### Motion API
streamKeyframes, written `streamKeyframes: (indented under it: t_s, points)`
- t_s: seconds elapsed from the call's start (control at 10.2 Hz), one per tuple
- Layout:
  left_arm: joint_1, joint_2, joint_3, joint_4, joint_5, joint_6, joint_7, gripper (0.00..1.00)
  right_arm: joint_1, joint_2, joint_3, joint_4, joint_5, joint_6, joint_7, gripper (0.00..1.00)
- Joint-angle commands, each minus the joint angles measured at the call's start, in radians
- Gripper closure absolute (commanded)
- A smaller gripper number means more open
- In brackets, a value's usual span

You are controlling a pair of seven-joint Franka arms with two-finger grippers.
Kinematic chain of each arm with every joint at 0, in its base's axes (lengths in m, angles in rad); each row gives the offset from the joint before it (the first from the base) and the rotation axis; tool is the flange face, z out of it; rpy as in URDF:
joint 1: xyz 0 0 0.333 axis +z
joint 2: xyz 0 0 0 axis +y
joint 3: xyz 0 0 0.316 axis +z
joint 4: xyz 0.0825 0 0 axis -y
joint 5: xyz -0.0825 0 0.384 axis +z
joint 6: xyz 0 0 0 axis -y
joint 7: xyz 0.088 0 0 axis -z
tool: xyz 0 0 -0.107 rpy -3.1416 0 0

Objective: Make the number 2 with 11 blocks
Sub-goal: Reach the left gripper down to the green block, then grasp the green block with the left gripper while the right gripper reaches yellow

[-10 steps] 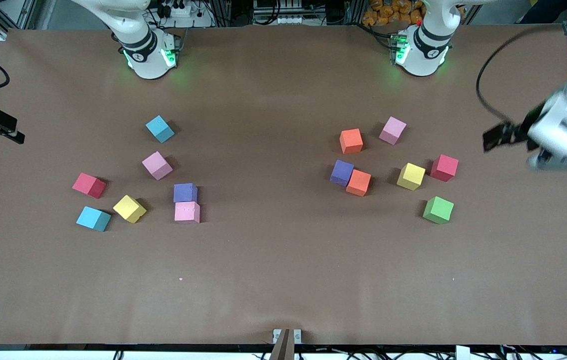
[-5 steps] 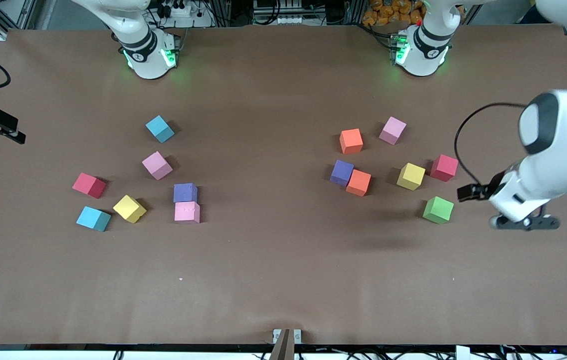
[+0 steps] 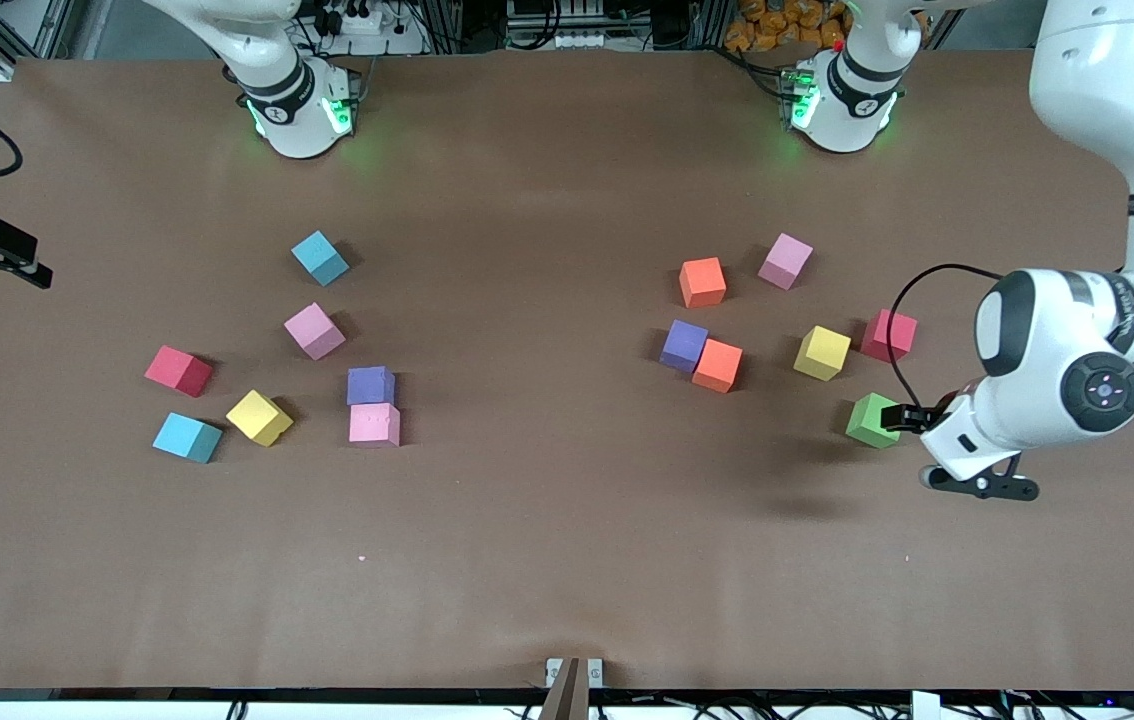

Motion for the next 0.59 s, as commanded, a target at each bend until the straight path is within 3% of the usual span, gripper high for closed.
streamKeyframes:
  t_s: [0.0, 0.49]
  points:
    - [0.003, 0.028, -0.014, -0.016, 0.023, 0.013, 0.090, 0.00, 0.003, 0.005, 0.001, 0.016, -0.008, -0.005, 0.007, 0.00]
    - [-0.011, 0.033, -0.014, -0.104, 0.061, 0.093, 0.109, 0.00, 0.003, 0.011, -0.001, 0.016, -0.008, 0.006, 0.006, 0.00]
